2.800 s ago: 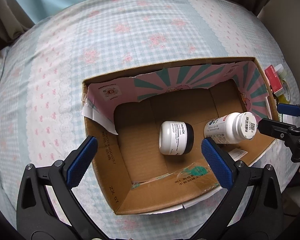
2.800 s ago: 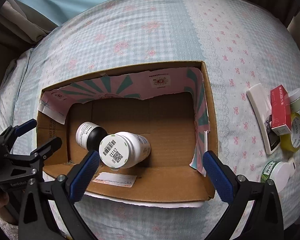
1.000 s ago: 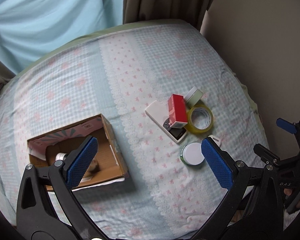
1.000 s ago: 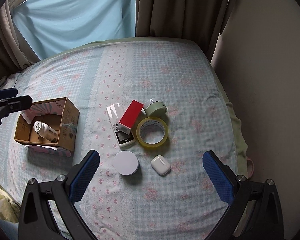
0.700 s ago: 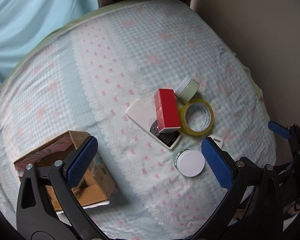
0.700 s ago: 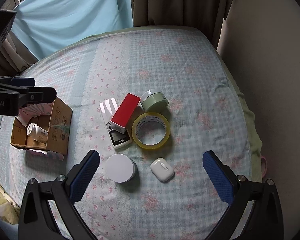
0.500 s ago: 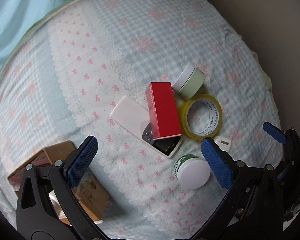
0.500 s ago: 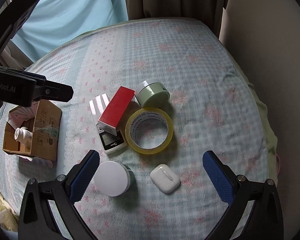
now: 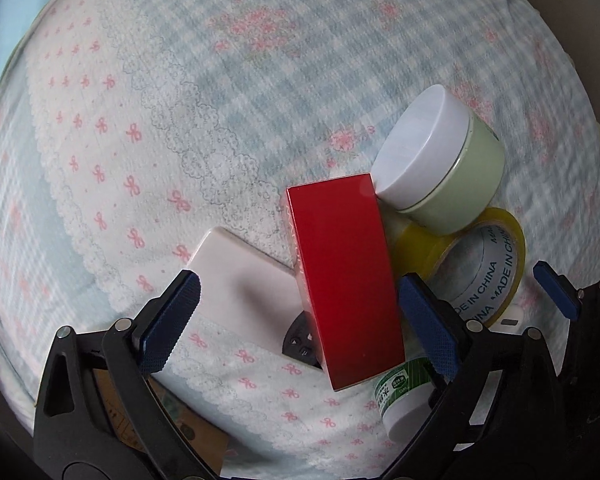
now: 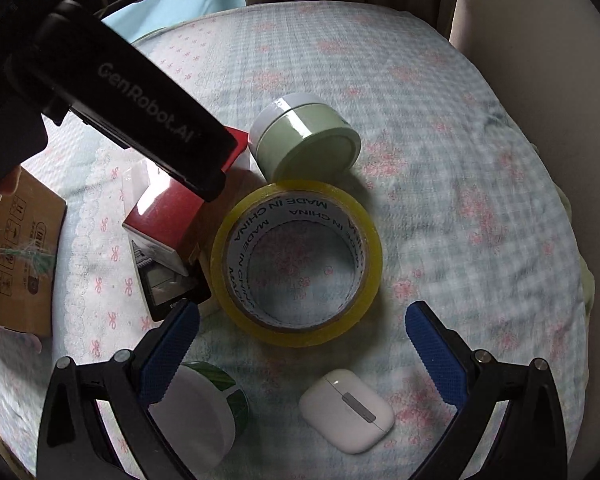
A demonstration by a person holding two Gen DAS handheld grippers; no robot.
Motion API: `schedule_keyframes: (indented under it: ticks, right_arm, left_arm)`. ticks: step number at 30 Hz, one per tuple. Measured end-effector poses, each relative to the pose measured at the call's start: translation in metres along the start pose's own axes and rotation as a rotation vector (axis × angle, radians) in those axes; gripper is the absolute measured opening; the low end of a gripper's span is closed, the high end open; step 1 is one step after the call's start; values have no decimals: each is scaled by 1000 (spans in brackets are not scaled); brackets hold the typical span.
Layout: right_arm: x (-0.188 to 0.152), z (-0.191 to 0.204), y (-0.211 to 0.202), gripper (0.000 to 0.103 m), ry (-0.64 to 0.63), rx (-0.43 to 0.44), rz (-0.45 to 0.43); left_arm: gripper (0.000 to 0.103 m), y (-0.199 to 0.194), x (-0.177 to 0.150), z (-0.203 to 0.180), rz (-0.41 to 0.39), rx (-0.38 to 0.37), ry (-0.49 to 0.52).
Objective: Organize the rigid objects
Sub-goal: 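Grasp the red box with the left tool while the right tool grasps the yellow tape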
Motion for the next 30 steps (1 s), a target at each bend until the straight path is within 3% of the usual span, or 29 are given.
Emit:
schedule_keyframes:
  ticks: [5,13,23,30]
  right_arm:
    - [2,0,11,103,-16,-9,-9]
    - [12,5,22,103,-68,-6,-33]
    - [19,7,22,97,-121,29,-65]
    - [15,8,9,97,-107,50,-62]
  left_arm:
    - [89,11,1,-7,41,7,5]
    - [52,19,1,-24,69,-31,49]
    - [48,17,-2,-21,67,-47,5]
    - [42,6,-13,-10,56,-120,-62]
Point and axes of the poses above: each gripper's, at about its wrist camera, not at the fingertips, and y roughly the way its jaws point, z to its left, x to its top, the point moved 6 cm from there along y, roughly the way its jaws point
